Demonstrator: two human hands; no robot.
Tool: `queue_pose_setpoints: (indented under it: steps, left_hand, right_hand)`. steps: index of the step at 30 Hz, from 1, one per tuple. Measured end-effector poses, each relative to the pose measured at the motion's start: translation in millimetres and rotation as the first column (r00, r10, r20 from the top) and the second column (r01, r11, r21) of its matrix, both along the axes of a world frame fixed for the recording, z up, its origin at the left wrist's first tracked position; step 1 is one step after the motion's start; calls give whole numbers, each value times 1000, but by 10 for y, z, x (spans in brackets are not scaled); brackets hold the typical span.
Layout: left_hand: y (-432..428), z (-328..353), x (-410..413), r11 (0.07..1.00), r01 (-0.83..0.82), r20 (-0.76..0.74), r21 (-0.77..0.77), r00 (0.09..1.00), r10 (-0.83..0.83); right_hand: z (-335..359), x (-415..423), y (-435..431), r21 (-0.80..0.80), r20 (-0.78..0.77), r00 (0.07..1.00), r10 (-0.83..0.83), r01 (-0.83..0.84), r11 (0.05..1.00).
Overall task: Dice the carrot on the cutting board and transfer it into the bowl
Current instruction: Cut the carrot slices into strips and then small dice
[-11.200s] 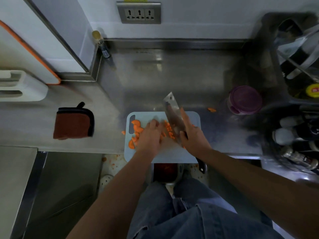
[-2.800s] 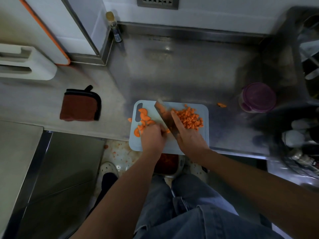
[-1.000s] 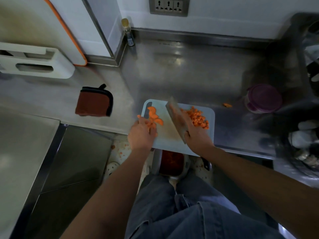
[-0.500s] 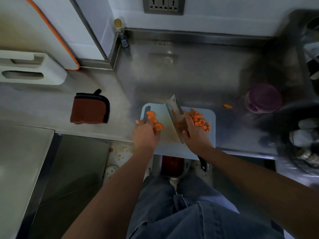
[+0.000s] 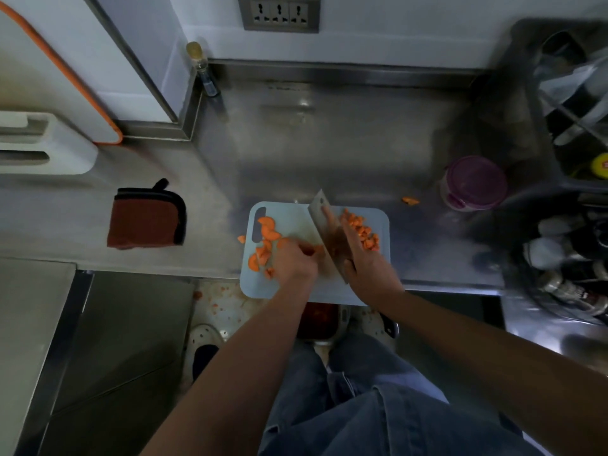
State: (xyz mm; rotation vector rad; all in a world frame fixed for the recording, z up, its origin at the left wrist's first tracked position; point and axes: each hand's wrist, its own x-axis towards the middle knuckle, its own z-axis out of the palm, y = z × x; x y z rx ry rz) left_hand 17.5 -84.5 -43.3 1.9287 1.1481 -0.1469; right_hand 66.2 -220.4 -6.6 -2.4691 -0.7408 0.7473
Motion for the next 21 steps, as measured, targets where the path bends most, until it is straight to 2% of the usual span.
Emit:
queue_pose_setpoints:
  steps: [5, 12, 18, 21]
  left_hand:
    - [-46, 18, -1, 995, -41, -44, 86, 998, 45]
    - [-96, -44, 5, 993, -113, -61, 22, 992, 114]
    - [-164, 26, -5, 974, -224, 0, -14, 975, 224]
    - [-175, 50, -26, 986, -168, 6, -12, 986, 168]
  right_hand:
    - [-31, -84, -44, -68, 17, 1000, 1, 0, 998]
    - [-110, -148, -68, -103, 46, 993, 106, -101, 990]
    - [-122, -111, -65, -127, 80, 990, 114, -104, 986]
    - [-136, -110, -60, -133, 69, 992, 108, -98, 986]
